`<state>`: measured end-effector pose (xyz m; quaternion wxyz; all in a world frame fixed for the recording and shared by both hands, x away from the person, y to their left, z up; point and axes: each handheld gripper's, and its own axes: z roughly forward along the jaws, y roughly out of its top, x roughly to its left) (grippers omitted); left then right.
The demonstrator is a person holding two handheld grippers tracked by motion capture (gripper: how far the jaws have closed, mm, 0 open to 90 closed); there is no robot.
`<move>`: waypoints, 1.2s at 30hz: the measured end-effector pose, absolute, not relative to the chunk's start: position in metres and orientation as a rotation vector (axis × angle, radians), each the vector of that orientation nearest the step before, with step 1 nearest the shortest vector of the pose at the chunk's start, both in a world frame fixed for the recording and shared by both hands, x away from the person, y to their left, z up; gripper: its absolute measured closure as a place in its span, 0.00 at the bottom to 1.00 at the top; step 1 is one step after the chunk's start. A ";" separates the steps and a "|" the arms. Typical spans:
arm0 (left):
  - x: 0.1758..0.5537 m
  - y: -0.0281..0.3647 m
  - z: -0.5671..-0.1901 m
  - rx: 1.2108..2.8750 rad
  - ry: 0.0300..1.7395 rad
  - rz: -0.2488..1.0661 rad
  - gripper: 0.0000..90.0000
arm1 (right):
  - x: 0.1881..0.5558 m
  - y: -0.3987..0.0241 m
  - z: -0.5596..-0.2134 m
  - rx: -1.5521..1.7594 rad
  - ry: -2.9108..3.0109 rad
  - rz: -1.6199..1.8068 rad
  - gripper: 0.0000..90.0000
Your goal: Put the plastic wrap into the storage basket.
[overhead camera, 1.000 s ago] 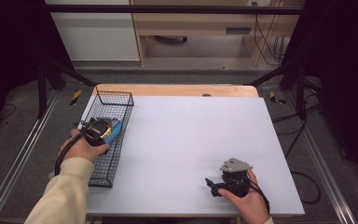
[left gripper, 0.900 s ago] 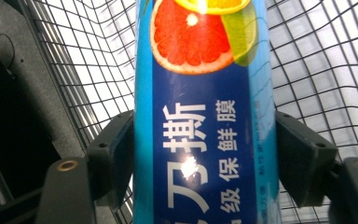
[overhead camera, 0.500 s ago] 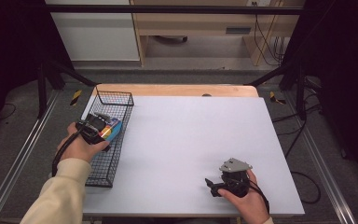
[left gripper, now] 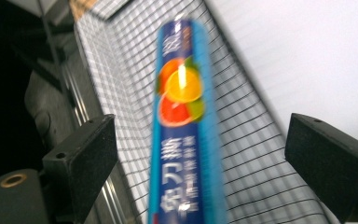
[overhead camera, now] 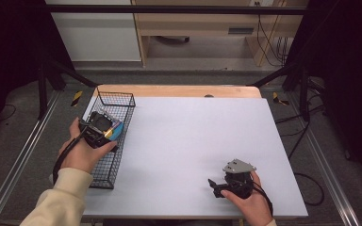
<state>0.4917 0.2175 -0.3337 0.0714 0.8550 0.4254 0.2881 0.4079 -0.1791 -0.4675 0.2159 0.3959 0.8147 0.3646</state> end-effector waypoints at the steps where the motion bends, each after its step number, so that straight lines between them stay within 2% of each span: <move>1: 0.490 0.214 -0.333 2.568 1.264 0.867 0.10 | 0.408 -0.179 -0.467 1.097 2.254 1.007 0.09; 16: 0.469 0.153 -0.345 2.545 1.045 0.823 0.09 | 0.408 -0.182 -0.465 1.089 2.219 1.015 0.08; 36: 0.458 0.112 -0.402 2.517 0.920 0.712 0.05 | 0.407 -0.182 -0.464 1.090 2.221 1.016 0.08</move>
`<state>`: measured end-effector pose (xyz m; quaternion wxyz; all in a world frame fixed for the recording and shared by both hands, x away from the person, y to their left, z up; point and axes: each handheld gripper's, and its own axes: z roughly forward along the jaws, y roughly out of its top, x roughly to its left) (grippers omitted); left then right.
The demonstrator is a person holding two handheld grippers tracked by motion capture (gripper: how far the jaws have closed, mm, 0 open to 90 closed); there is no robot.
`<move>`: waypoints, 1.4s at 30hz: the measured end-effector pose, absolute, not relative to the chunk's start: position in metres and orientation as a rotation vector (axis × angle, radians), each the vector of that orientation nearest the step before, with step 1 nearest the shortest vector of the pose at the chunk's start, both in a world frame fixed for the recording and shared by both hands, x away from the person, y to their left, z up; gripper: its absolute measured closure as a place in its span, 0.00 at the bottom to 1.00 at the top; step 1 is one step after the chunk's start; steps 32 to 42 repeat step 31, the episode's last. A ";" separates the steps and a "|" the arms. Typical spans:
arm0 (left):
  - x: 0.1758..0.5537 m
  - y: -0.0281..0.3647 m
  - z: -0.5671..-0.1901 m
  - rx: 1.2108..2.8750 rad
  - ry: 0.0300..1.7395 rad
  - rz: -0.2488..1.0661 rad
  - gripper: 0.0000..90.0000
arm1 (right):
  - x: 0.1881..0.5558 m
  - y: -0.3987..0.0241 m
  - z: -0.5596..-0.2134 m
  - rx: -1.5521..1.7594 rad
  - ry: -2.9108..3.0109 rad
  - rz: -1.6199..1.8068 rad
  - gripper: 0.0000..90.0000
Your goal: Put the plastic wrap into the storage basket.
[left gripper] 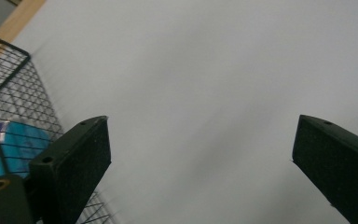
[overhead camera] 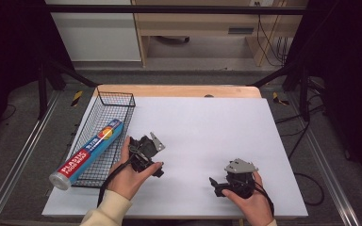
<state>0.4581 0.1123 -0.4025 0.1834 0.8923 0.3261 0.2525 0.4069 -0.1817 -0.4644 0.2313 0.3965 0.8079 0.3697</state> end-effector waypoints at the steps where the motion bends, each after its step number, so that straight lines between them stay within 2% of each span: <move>1: 0.458 0.111 -0.406 2.519 0.917 0.708 0.05 | 0.407 -0.182 -0.465 1.089 2.220 1.018 0.08; 19: 0.449 0.116 -0.463 2.370 0.912 0.658 0.07 | 0.406 -0.182 -0.464 1.092 2.212 1.010 0.08; 29: 0.442 0.127 -0.463 2.259 0.837 0.654 0.07 | 0.407 -0.184 -0.465 1.089 2.199 0.985 0.08; 42: 0.441 0.126 -0.463 2.259 0.821 0.655 0.07 | 0.408 -0.184 -0.465 1.089 2.189 0.976 0.08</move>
